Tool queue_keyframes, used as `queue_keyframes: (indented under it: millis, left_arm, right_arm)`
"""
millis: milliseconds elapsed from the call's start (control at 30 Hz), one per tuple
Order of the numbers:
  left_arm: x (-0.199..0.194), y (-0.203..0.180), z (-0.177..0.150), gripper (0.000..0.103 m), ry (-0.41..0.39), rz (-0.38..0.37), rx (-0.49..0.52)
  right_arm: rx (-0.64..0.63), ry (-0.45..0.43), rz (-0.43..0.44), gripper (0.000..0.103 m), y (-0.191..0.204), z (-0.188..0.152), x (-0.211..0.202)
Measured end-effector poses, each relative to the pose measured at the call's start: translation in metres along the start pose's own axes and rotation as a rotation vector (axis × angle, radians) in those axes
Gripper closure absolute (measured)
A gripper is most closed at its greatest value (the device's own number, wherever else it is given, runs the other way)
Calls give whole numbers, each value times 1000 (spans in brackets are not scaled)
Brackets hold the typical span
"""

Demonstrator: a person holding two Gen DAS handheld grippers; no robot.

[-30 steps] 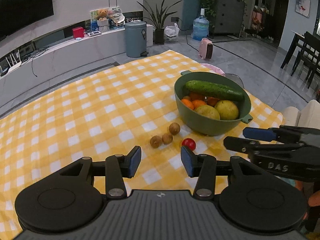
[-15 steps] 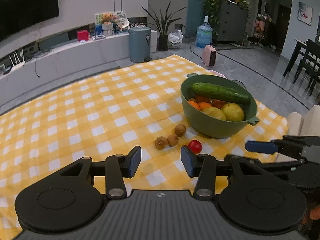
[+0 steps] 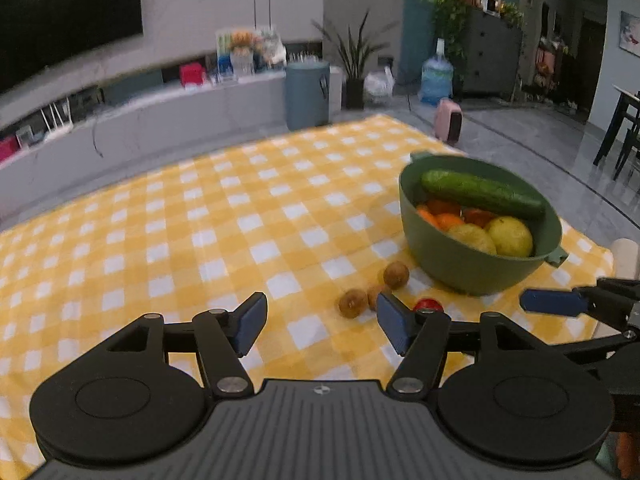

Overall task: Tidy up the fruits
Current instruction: 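Move both tools down toward the brown kiwis and red cherry tomato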

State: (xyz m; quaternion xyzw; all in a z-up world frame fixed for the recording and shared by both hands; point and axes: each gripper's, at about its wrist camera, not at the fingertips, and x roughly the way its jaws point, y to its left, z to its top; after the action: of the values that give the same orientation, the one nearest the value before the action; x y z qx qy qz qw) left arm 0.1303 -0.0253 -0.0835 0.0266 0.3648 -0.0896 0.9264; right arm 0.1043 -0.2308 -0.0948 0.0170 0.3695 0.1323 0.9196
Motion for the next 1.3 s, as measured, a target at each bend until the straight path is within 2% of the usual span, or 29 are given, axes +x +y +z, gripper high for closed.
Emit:
queue_keyframes:
  millis: [100,233,367,467,567,667,733,867,967,1300]
  left_arm:
    - [11,3,0,30,46,-10,-17]
    - [20,10,-3,31,50,-39,-52]
    - [33,16,-8,45,54,-84,-81]
    - [42,23,-14,46,60,-105,-133]
    - [49,24,-14,47,63,-114,-140]
    - [55,21,-12,47,71,-116,-123]
    - [60,19,-12,49,78,-119,-111]
    - [71,13,-11,55,100,-112,-73]
    - [77,8,-11,58,107,-107,-34]
    - [90,-6,-6,59,99,-104,95]
  right_arm:
    - [-10,5,-4,42,1,3,11]
    - [-16,4,-20,49,1,3,23]
    - [-39,6,-30,54,-1,2,34]
    - [-53,4,-29,58,-2,0,40]
    - [-57,0,-27,59,-4,-3,47]
    - [-39,9,10,59,-8,-4,54]
    - [-49,15,5,60,-7,-5,60]
    - [-40,28,-6,70,-8,-6,70]
    - [-18,40,4,70,-12,-7,77]
    - [-18,43,28,70,-11,-7,86]
